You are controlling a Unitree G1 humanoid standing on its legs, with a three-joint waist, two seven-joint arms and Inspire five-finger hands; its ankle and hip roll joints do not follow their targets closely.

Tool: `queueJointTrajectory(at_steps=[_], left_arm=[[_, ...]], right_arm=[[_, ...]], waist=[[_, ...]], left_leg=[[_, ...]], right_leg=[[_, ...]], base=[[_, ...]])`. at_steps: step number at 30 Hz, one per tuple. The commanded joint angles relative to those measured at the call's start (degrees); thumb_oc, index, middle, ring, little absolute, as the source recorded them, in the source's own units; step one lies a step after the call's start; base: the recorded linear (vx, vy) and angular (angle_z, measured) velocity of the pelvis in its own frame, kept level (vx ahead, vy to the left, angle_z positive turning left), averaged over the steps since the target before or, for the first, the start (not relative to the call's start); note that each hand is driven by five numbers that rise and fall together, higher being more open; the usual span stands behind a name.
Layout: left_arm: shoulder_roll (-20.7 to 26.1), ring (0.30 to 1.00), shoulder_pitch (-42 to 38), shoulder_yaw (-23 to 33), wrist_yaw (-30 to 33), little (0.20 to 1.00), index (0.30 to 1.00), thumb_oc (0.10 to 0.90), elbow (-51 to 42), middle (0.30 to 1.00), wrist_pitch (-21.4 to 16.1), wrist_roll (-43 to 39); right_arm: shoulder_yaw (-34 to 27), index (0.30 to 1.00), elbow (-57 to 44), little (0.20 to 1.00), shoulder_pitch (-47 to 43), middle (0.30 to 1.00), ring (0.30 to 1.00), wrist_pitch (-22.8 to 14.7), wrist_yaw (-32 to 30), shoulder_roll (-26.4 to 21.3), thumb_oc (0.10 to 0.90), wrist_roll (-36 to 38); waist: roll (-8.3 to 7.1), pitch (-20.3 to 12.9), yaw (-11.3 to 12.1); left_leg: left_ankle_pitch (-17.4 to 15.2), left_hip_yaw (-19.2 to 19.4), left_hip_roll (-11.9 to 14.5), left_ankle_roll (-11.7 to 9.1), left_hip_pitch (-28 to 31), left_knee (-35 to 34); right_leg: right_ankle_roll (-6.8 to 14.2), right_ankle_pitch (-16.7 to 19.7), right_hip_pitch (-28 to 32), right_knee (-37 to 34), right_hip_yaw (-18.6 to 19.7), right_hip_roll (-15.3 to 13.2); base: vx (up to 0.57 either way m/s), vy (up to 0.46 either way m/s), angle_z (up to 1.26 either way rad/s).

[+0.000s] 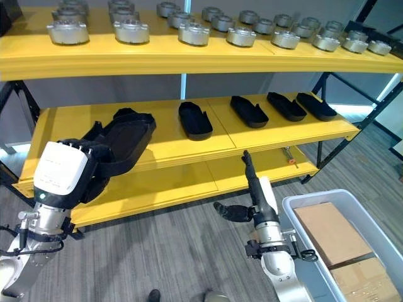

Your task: Move parts from the plastic box to the shelf.

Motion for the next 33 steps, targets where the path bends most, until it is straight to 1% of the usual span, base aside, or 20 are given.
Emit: queueJointTrajectory(at_steps=[1, 2, 5, 7, 9, 10, 12, 13, 14, 17, 18, 19, 20, 21, 22, 23, 24, 26, 27, 33], left_arm=[[-2.6, 0.300, -8.7, 3.1, 5.3, 0.300, 0.300, 0.400, -6.8, 0.300, -1.2, -3.6], [-2.9, 0.300, -8.6, 2.9, 5.3, 0.300, 0.300, 0.400, -6.8, 0.300, -1.2, -3.4], [-4.0, 0.300, -7.8, 2.8, 5.2, 0.300, 0.300, 0.400, -7.0, 0.300, -1.7, -3.5], [-4.2, 0.300, -8.5, 2.3, 5.2, 0.300, 0.300, 0.400, -6.9, 0.300, -1.9, -4.0], [-4.4, 0.300, -9.2, 1.7, 5.2, 0.300, 0.300, 0.400, -6.9, 0.300, -2.2, -4.6], [-4.8, 0.300, -10.1, 1.6, 5.2, 0.300, 0.300, 0.400, -6.8, 0.300, -2.3, -5.2], [-5.0, 0.300, -9.4, 2.2, 5.3, 0.300, 0.300, 0.400, -6.8, 0.300, -2.6, -5.7], [-4.9, 0.300, -9.3, 2.3, 5.3, 0.300, 0.300, 0.400, -6.9, 0.300, -2.6, -5.7], [-4.7, 0.300, -8.6, 3.0, 6.1, 0.300, 0.300, 0.400, -7.2, 0.300, -2.8, -6.2], [-4.8, 0.300, -7.6, 4.4, 6.8, 0.300, 0.300, 0.400, -7.3, 0.300, -2.5, -7.9], [-4.9, 0.300, -7.4, 4.6, 6.7, 0.300, 0.300, 0.400, -7.4, 0.300, -2.4, -8.0], [-4.8, 0.300, -7.6, 4.7, 6.8, 0.300, 0.300, 0.400, -7.8, 0.300, -2.4, -8.2], [-4.9, 0.300, -7.6, 4.8, 6.7, 0.300, 0.300, 0.400, -7.9, 0.300, -2.3, -8.2], [-5.1, 0.300, -7.6, 4.5, 6.7, 0.300, 0.300, 0.400, -8.0, 0.300, -2.5, -7.7], [-5.1, 0.300, -7.6, 4.5, 6.7, 0.300, 0.300, 0.400, -8.0, 0.300, -2.5, -7.7], [-4.8, 0.300, -8.0, 4.0, 6.2, 0.300, 0.300, 0.400, -8.3, 0.300, -2.6, -7.3], [-4.8, 0.300, -8.6, 3.6, 5.8, 0.300, 0.300, 0.400, -8.6, 0.300, -2.7, -7.3], [-4.1, 0.300, -9.7, 3.2, 5.9, 0.300, 0.300, 0.400, -8.8, 0.300, -2.9, -7.5], [-2.9, 0.300, -11.9, 2.2, 6.4, 0.300, 0.300, 0.400, -8.4, 0.300, -2.4, -7.2], [-1.8, 0.300, -13.9, 1.8, 6.1, 0.300, 0.300, 0.400, -6.3, 0.300, -0.5, -5.6]], right_arm=[[-4.3, 1.000, -4.9, 1.000, -5.2, 1.000, 1.000, -6.2, -2.4, -3.3, 0.900, 0.8], [-4.7, 1.000, -5.1, 1.000, -5.1, 1.000, 1.000, -6.4, -2.5, -3.7, 0.900, 1.0], [-5.1, 1.000, -5.2, 1.000, -5.5, 1.000, 1.000, -6.5, -2.6, -4.5, 0.900, 1.5], [-5.2, 1.000, -5.0, 1.000, -6.1, 1.000, 1.000, -6.6, -3.0, -4.7, 0.900, 1.9], [-5.3, 1.000, -5.0, 1.000, -6.4, 1.000, 1.000, -6.8, -3.2, -5.2, 0.900, 2.3], [-6.0, 1.000, -4.9, 1.000, -7.0, 1.000, 1.000, -6.8, -3.9, -5.9, 0.900, 2.3], [-6.6, 1.000, -4.7, 1.000, -6.6, 1.000, 1.000, -6.6, -4.4, -5.7, 0.900, 2.5], [-6.6, 1.000, -4.8, 1.000, -6.6, 1.000, 1.000, -6.6, -4.4, -5.7, 0.900, 2.5], [-7.2, 1.000, -4.8, 1.000, -6.3, 1.000, 1.000, -6.7, -5.0, -5.6, 0.900, 2.7], [-7.0, 1.000, -4.4, 1.000, -5.9, 1.000, 1.000, -6.7, -5.8, -5.7, 0.900, 3.2], [-7.0, 1.000, -4.4, 1.000, -5.9, 1.000, 1.000, -6.8, -5.9, -5.7, 0.900, 3.3], [-7.0, 1.000, -4.5, 1.000, -5.8, 1.000, 1.000, -6.9, -6.2, -5.8, 0.900, 3.8], [-7.1, 1.000, -4.6, 1.000, -5.5, 1.000, 1.000, -6.9, -6.0, -5.9, 0.900, 3.6], [-6.9, 1.000, -4.6, 1.000, -5.3, 1.000, 1.000, -7.1, -6.0, -5.9, 0.900, 3.3], [-6.9, 1.000, -4.6, 1.000, -5.3, 1.000, 1.000, -7.2, -6.0, -5.9, 0.900, 3.3], [-7.0, 1.000, -4.7, 1.000, -5.0, 1.000, 1.000, -7.1, -5.7, -5.9, 0.900, 2.6], [-7.1, 1.000, -4.9, 1.000, -4.9, 1.000, 1.000, -6.8, -5.8, -5.7, 0.900, 2.2], [-7.0, 1.000, -5.2, 1.000, -4.7, 1.000, 1.000, -6.5, -5.6, -5.1, 0.900, 2.0], [-6.4, 1.000, -5.2, 1.000, -5.0, 1.000, 1.000, -5.7, -5.3, -4.0, 0.900, 1.0], [-5.9, 1.000, -4.7, 1.000, -5.1, 1.000, 1.000, -4.4, -4.0, -2.9, 0.900, 0.3]], waist=[[2.62, -1.7, -3.2], [2.66, -2.2, -3.2], [3.06, -2.8, -2.6], [3.00, -2.6, -2.6], [2.91, -1.6, -2.7], [2.64, -0.3, -3.0], [1.86, -0.1, -2.7], [1.83, -0.2, -2.6], [1.27, -0.3, -2.3], [1.95, -0.7, -2.1], [2.20, -0.8, -2.2], [3.80, -0.9, -2.3], [4.49, -1.5, -2.8], [5.35, -2.0, -2.5], [5.39, -2.0, -2.5], [6.24, -2.6, -2.6], [6.15, -2.7, -2.5], [5.43, -2.4, -2.2], [4.17, -2.2, -2.0], [2.37, -3.1, -1.7]], left_leg=[[-1.3, -3.1, -5.0, 0.7, 6.1, -4.0], [-1.7, -2.9, -4.9, 0.3, 6.0, -3.5], [-3.9, -0.6, -4.4, -0.7, 5.7, -0.2], [-4.8, 0.1, -4.8, -1.2, 4.6, 3.2], [-5.2, 1.6, -5.4, -2.8, 2.5, 9.2], [-4.5, 7.5, -0.4, -4.8, -0.3, 15.0], [-4.6, 8.4, 3.9, -4.6, -1.3, 14.4], [-4.7, 8.4, 3.9, -4.6, -1.2, 14.3], [-3.3, 7.1, 9.0, -4.9, -1.2, 11.6], [6.7, 4.8, 19.0, -7.4, -0.6, 2.9], [7.7, 4.8, 19.4, -7.7, 0.1, 1.2], [13.5, 5.4, 22.3, -10.1, -0.3, -3.6], [12.5, 6.7, 22.7, -10.8, 1.4, -6.2], [11.5, 6.3, 22.5, -11.6, 1.8, -6.5], [11.4, 6.3, 22.5, -11.6, 1.9, -6.5], [9.7, 6.4, 21.4, -12.1, 2.3, -6.7], [8.7, 6.8, 20.2, -11.7, 2.9, -6.4], [7.7, 7.7, 18.6, -11.1, 3.0, -5.3], [4.3, 8.6, 15.5, -9.7, 2.8, -3.0], [1.3, 10.1, 12.3, -8.1, 2.6, -1.5]], right_leg=[[1.2, 9.8, 7.4, -10.3, 1.1, 1.2], [0.8, 9.9, 8.9, -11.9, 2.3, 1.7], [0.8, 10.2, 11.5, -14.1, 0.8, 0.9], [0.4, 10.0, 12.1, -14.3, 1.3, 0.8], [0.0, 9.5, 13.0, -14.1, 0.4, 0.2], [-0.7, 7.9, 14.9, -13.6, -1.0, -0.9], [-0.4, 7.3, 15.4, -13.5, -1.1, -2.0], [-0.4, 7.2, 15.4, -13.5, -1.1, -2.0], [0.3, 6.6, 15.3, -13.2, -0.7, -3.6], [1.7, 4.6, 14.6, -11.7, 0.2, -5.0], [1.5, 4.4, 14.3, -11.4, 0.1, -4.6], [2.5, 3.7, 14.0, -10.3, 0.4, -5.0], [2.7, 2.8, 14.0, -10.0, 0.1, -4.9], [3.1, 2.5, 14.1, -9.7, 0.5, -5.0], [3.1, 2.5, 14.0, -9.7, 0.6, -5.0], [3.5, 2.8, 14.3, -9.7, 0.7, -5.9], [4.2, 3.0, 15.0, -9.8, 0.7, -7.0], [5.0, 4.2, 16.0, -10.3, 0.8, -9.0], [6.6, 5.6, 17.0, -11.1, 1.2, -12.1], [8.3, 7.8, 17.2, -12.8, 1.5, -15.1]], base=[[0.08, -0.082, 0.74], [0.12, -0.096, 0.62], [0.12, -0.048, -0.21], [0.05, -0.033, -0.36], [0.03, -0.013, 0.10], [0.07, 0.007, 0.22], [0.06, 0.037, 0.49], [0.06, 0.119, 0.45], [0.07, 0.165, 0.14], [0.10, 0.220, 0.02], [0.08, 0.275, -0.05], [0.10, 0.255, -0.01], [0.16, 0.371, 0.01], [0.12, 0.158, 0.08], [0.13, 0.258, 0.00], [0.13, 0.262, -0.18], [0.13, 0.332, -0.05], [0.11, 0.292, 0.14], [0.14, 0.333, 0.08], [0.08, 0.160, 0.00]])
